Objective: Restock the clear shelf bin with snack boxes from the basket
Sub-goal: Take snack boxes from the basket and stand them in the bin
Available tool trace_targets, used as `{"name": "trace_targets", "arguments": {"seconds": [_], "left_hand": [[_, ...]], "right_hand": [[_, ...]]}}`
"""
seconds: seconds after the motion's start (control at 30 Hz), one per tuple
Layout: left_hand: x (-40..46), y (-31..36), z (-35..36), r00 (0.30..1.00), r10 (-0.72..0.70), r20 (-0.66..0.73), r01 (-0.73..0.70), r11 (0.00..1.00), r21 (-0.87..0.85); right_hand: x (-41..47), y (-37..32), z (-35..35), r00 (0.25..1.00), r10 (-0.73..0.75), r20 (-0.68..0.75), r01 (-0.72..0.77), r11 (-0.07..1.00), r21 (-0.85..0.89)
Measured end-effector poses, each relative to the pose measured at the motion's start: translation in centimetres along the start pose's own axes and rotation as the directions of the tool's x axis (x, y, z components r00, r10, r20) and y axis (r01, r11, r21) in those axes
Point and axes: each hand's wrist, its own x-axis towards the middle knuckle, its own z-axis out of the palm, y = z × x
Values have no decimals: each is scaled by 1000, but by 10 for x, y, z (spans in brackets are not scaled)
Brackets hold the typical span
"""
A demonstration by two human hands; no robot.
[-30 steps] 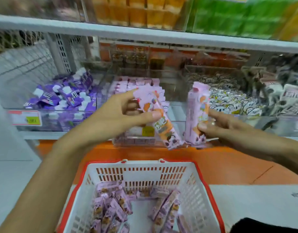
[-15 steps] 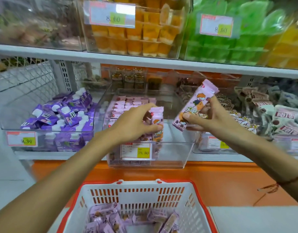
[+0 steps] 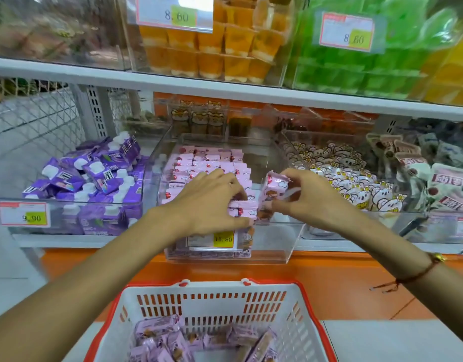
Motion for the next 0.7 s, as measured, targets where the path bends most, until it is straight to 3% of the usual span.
{"name": "trace_targets", "arguments": {"seconds": [0.13,0.23,0.33,0.5,0.57,0.63,0.7], "left_hand": [[14,5,-6,995,92,42,-81,972,-222],[24,8,-3,979,142,150,-115,978,-175],[27,3,-2,973,116,201,-94,989,-117],[27,3,-4,984,25,178,23,964,-265],[23,9,-7,997,-46,61,70,872,-484],[21,17,-16,997,-72,-2,49,693,-720],[25,22,-25,998,-60,-8,31,625,-780]], "right_hand": [[-17,14,-3,985,79,-152,-52,984,172],[-24,26,-1,969,110,-219,-44,957,287],[-29,34,2,978,72,-197,-3,944,329],[-27,29,-1,982,24,-189,52,920,389],[-20,25,-4,983,13,-184,62,916,396],[-10,20,-6,986,-3,-167,64,929,365],[0,13,-6,989,-5,-145,65,910,410]]}}
